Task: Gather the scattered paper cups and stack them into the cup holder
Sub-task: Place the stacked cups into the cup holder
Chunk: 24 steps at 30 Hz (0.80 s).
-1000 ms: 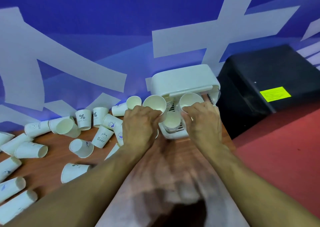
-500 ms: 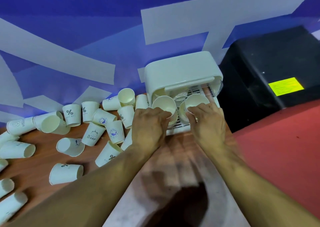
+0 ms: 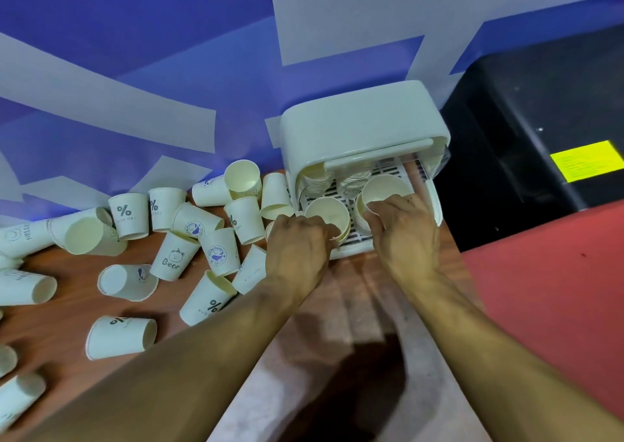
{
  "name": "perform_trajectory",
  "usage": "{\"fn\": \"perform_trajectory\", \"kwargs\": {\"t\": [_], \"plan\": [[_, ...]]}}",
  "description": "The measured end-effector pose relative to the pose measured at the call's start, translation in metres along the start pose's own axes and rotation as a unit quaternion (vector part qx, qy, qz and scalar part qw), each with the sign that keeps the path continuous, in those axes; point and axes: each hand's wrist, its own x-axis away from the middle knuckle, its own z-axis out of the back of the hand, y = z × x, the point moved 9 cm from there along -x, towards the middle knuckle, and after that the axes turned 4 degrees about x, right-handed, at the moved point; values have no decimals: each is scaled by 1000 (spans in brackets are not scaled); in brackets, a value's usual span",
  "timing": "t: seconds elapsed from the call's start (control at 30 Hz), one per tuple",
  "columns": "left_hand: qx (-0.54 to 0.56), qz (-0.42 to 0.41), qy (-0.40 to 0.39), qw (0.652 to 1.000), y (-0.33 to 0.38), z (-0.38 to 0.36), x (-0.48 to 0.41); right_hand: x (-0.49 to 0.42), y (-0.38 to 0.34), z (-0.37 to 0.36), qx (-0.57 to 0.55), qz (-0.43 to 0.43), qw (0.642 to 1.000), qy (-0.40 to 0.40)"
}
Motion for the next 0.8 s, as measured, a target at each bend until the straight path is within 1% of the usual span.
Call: {"fn": "perform_trajectory", "kwargs": {"t": [0.2, 0.47, 0.57, 0.63, 0.7, 0.8], "plan": [[-9, -10, -9, 1000, 0, -8, -5, 4, -2, -23, -2, 9, 1000, -28], [-20, -2, -21, 1000, -3, -17, -10, 8, 13, -47, 31, -41, 994, -94], [-10, -7, -22, 1000, -2, -21, -10, 6, 14, -51, 41, -51, 991, -114], [19, -6, -14, 1000, -4, -22, -8, 5, 12, -54, 47, -57, 989, -126], [68, -3, 5, 998, -9, -18, -3, 4, 5, -50, 50, -54, 991, -115], [93, -7, 43, 995, -16, -2, 9, 2, -16, -30, 45, -38, 996, -64]]}}
